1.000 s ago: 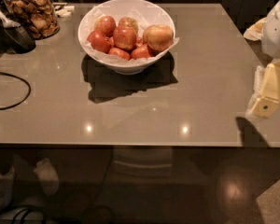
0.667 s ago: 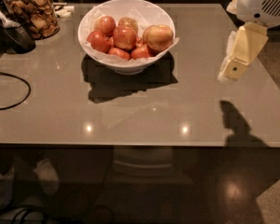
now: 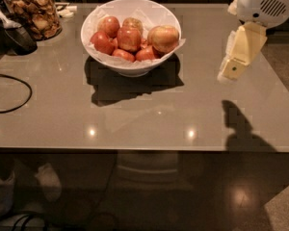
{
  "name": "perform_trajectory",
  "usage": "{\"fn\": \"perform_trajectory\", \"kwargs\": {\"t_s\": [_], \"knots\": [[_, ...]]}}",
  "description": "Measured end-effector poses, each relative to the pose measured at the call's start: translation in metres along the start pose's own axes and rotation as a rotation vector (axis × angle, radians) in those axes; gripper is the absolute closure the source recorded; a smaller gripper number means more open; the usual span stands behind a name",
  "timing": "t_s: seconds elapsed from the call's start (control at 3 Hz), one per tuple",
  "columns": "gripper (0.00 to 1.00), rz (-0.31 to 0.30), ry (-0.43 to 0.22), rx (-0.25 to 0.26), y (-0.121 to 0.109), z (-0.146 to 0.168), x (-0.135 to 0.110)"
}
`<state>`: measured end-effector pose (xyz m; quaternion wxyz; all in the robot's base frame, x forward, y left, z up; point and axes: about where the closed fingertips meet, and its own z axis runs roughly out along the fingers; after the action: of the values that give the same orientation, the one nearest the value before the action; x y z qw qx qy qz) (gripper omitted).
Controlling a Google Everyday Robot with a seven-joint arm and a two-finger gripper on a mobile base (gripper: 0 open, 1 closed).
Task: Pick apple from white bowl
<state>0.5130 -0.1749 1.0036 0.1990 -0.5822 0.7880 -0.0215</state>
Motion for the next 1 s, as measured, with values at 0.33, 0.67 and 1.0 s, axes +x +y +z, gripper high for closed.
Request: {"fn": "perform_trajectory", "kwargs": {"t_s": [0.33,0.67,1.0], "knots": [[0.0,0.026,-0.013,-0.003,-0.021,0.009,-0.022],[0.0,0.018,-0.014,0.001,-0.049,0.018,-0.057],[0.0,0.007,-0.037,0.019,-0.054,0.015,-0.069]]}}
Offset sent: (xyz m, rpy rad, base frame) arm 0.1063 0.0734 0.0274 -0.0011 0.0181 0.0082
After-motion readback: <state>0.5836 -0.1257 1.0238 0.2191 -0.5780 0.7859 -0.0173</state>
